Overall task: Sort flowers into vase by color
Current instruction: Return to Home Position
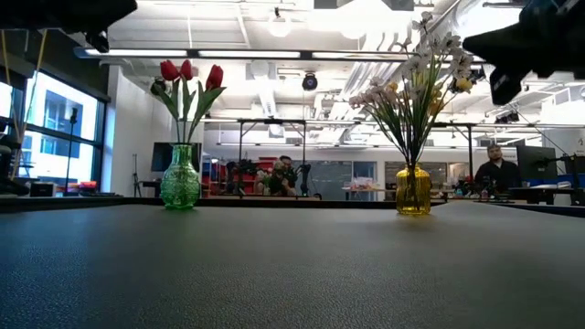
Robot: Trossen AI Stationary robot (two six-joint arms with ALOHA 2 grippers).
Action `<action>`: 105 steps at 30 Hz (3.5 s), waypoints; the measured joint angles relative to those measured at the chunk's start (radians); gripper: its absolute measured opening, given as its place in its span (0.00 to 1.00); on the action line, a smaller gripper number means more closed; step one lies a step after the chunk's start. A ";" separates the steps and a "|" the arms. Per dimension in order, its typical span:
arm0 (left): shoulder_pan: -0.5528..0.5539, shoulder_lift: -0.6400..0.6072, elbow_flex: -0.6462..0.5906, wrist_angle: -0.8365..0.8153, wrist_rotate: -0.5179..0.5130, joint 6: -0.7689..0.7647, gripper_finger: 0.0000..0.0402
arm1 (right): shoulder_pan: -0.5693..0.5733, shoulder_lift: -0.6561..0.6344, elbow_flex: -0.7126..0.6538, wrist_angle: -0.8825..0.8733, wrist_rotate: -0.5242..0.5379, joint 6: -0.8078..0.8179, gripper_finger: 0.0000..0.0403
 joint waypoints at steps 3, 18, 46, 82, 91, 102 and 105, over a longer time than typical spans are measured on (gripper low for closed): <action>0.000 -0.001 -0.001 0.006 0.003 0.007 0.00 | -0.070 -0.025 -0.032 0.025 -0.082 -0.016 0.00; -0.004 -0.001 -0.003 0.022 0.053 0.015 0.00 | -0.595 -0.027 -0.043 0.187 -0.524 -0.006 0.00; -0.088 -0.064 -0.270 0.288 0.142 -0.097 0.00 | -0.765 -0.020 -0.044 0.093 -0.795 0.063 0.00; -0.219 -0.065 -0.344 0.392 0.026 -0.034 0.00 | -0.679 0.013 -0.045 0.088 -0.776 0.003 0.00; -0.232 -0.065 -0.344 0.381 0.020 -0.044 0.00 | -0.562 0.013 -0.045 -0.116 -0.823 -0.027 0.00; -0.232 -0.064 -0.344 0.306 -0.085 -0.072 0.00 | -0.454 -0.093 -0.045 -0.182 -0.735 -0.071 0.00; -0.232 -0.064 -0.344 0.306 -0.085 -0.079 0.00 | -0.432 -0.179 -0.045 -0.264 -0.734 -0.070 0.00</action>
